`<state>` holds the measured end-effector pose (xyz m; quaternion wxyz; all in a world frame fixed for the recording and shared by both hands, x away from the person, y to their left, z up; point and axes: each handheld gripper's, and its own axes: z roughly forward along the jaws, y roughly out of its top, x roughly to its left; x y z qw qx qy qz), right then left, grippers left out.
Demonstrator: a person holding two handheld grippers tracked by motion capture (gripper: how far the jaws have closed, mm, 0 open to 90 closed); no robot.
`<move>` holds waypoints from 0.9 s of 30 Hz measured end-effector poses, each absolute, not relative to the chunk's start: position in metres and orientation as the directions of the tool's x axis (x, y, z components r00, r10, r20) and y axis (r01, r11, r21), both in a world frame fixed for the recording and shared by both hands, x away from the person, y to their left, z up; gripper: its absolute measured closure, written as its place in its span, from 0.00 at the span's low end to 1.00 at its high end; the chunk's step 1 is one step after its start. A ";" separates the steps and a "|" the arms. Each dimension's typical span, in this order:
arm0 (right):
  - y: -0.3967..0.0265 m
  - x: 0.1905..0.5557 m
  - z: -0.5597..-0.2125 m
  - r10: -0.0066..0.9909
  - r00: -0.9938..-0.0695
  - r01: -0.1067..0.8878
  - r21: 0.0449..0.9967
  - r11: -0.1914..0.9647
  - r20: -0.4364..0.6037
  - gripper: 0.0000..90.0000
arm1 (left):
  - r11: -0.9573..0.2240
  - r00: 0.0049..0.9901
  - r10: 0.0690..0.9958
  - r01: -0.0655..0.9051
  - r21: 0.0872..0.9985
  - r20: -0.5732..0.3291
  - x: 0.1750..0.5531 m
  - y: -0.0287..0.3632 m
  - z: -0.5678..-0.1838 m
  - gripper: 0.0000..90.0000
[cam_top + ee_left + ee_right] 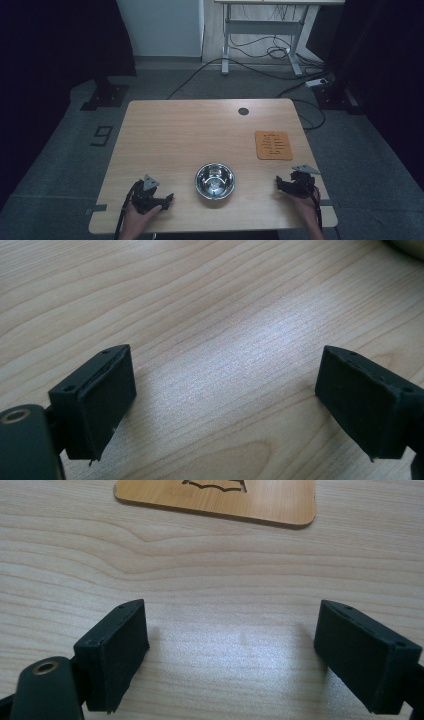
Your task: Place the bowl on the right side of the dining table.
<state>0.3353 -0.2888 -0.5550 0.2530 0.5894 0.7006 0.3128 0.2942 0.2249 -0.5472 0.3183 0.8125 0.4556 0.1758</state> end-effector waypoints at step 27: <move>-0.292 0.326 -0.554 0.983 -0.181 0.660 0.745 0.097 0.032 0.23 | -0.395 0.535 0.845 0.631 0.667 -0.006 0.304 0.220 -0.548 0.04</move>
